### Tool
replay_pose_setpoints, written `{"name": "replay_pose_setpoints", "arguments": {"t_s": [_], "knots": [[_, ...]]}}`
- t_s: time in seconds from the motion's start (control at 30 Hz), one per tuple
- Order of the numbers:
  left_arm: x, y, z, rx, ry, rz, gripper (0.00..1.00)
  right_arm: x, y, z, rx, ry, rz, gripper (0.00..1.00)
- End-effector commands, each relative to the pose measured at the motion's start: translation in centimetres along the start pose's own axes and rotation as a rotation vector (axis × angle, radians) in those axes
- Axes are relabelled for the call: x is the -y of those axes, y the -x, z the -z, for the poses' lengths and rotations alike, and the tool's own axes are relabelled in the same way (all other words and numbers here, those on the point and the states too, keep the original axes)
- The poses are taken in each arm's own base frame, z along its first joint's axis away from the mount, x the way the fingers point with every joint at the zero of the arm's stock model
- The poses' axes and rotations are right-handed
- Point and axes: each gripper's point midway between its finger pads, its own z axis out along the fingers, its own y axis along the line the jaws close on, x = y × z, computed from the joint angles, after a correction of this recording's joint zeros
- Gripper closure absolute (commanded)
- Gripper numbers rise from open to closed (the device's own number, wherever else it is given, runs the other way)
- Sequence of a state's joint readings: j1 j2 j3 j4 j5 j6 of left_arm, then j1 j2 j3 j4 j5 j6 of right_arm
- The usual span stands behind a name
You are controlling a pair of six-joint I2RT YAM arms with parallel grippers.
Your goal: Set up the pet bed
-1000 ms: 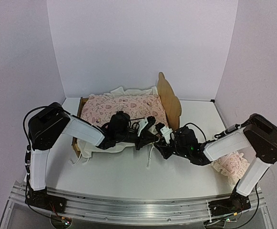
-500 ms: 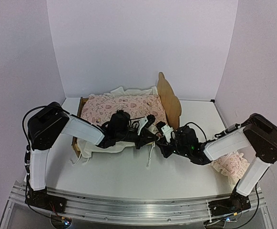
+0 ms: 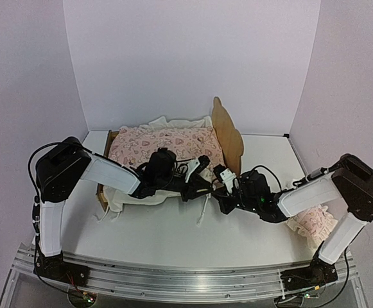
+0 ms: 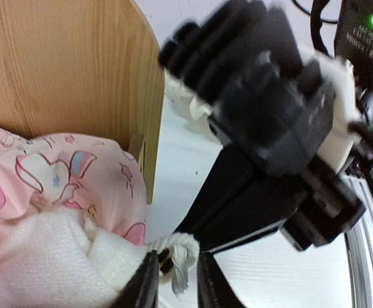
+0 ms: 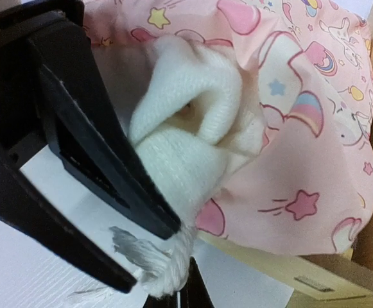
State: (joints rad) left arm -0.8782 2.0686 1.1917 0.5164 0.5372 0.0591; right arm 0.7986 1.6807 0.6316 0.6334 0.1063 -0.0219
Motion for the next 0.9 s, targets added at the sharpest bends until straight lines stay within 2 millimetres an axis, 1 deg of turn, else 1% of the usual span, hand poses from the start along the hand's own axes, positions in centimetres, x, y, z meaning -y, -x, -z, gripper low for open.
{"name": "replay_pose_setpoints", "arguments": {"t_s": [0.0, 0.03, 0.1, 0.17, 0.23, 0.27, 0.4, 0.47, 0.53, 0.57, 0.63, 0.67, 0.73, 0.8, 0.83, 0.87], "knots": [[-1.1, -9.4, 1.4, -0.294, 0.054, 0.179, 0.66, -0.3, 1.7, 1.3, 0.032, 0.027, -0.054, 1.00], [-1.0, -8.9, 1.5, -0.286, 0.043, 0.170, 0.62, -0.4, 1.5, 1.3, 0.021, 0.030, -0.057, 1.00], [-0.5, -8.1, 1.8, -0.270, 0.018, 0.140, 0.59, -0.4, 1.5, 1.5, 0.012, 0.031, -0.061, 1.00], [0.2, -7.2, 2.1, -0.249, -0.011, 0.098, 0.58, -0.3, 1.5, 1.7, 0.006, 0.027, -0.067, 1.00], [0.6, -6.9, 2.3, -0.229, -0.033, 0.060, 0.58, -0.3, 1.6, 1.8, -0.004, 0.022, -0.079, 1.00], [0.5, -6.9, 2.3, -0.223, -0.029, 0.051, 0.58, -0.3, 1.7, 1.8, -0.011, 0.023, -0.087, 1.00], [-0.4, -7.0, 2.0, -0.210, 0.015, 0.032, 0.68, -0.7, 1.7, 1.9, -0.046, 0.043, -0.140, 1.00], [-0.5, -7.3, 2.1, -0.218, 0.023, 0.040, 0.68, -0.4, 1.7, 2.0, -0.067, 0.022, -0.189, 1.00], [-0.5, -8.2, 2.4, -0.259, 0.031, 0.077, 0.67, 0.2, 1.2, 2.2, -0.108, -0.019, -0.231, 1.00], [-0.5, -8.9, 2.6, -0.290, 0.048, 0.118, 0.67, 0.5, 1.2, 2.2, -0.120, -0.041, -0.258, 1.00], [-1.2, -10.3, 3.5, -0.341, 0.138, 0.263, 0.65, 1.1, 1.0, 2.1, -0.124, -0.079, -0.319, 1.00], [-0.9, -10.7, 3.7, -0.346, 0.162, 0.323, 0.62, 1.2, 1.0, 1.9, -0.119, -0.089, -0.345, 1.00], [0.5, -11.1, 3.3, -0.337, 0.166, 0.357, 0.55, 1.0, 1.1, 1.1, -0.116, -0.085, -0.398, 1.00], [1.7, -11.5, 2.2, -0.326, 0.173, 0.358, 0.51, 0.7, 1.1, 0.6, -0.119, -0.073, -0.426, 1.00], [1.8, -11.8, 1.8, -0.319, 0.190, 0.373, 0.50, 0.6, 0.9, 0.5, -0.121, -0.069, -0.433, 1.00], [1.4, -12.1, 1.6, -0.308, 0.222, 0.383, 0.50, 0.6, 0.7, 0.5, -0.124, -0.069, -0.435, 1.00]]}}
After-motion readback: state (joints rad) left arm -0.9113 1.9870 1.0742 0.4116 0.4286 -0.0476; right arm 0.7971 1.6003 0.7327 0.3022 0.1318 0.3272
